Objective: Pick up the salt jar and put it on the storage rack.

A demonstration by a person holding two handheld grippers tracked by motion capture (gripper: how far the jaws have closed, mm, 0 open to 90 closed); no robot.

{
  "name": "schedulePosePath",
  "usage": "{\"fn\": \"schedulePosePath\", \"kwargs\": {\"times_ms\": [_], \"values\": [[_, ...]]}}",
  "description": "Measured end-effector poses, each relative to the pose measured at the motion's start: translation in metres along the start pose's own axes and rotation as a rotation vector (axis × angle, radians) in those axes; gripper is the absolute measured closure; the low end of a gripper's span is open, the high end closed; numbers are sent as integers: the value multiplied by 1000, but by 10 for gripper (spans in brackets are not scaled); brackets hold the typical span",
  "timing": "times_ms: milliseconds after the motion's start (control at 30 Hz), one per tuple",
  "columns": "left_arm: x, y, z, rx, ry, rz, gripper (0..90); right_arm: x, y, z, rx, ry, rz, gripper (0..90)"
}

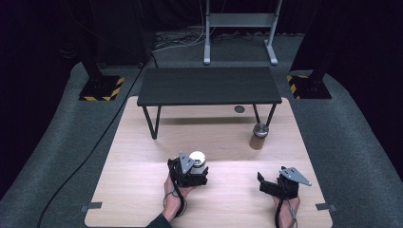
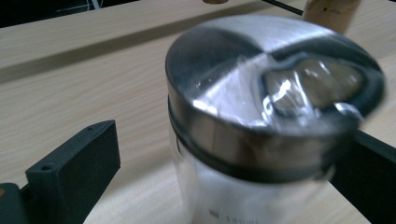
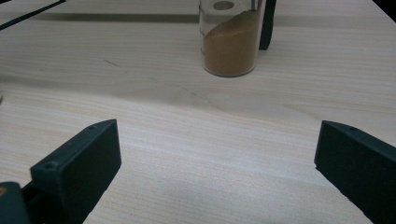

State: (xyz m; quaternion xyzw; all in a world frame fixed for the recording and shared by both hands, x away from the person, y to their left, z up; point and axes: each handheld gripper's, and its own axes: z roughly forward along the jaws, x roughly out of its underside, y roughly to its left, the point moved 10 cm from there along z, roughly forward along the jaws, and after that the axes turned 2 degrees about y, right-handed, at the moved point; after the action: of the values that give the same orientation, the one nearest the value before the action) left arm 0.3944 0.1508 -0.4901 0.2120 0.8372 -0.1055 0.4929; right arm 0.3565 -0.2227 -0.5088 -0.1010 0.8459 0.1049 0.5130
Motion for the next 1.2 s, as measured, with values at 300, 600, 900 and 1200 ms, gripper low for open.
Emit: {"fn": "schedulePosePath", "kwargs": {"times_ms": [300,600,900,1200], "values": [[-5,0,14,10,-2,-1,15,0,0,0,0,2,-1,0],[-4,5,17,69,-2,-17,309,0,0,0,-2,4,-3,0],[-5,9,10,71,-7,-10,309,0,-1,0,-7,1,-1,0],[-4,18,-5,63,-17,-20,309,0,-1,0,-8,2,0,0]]}}
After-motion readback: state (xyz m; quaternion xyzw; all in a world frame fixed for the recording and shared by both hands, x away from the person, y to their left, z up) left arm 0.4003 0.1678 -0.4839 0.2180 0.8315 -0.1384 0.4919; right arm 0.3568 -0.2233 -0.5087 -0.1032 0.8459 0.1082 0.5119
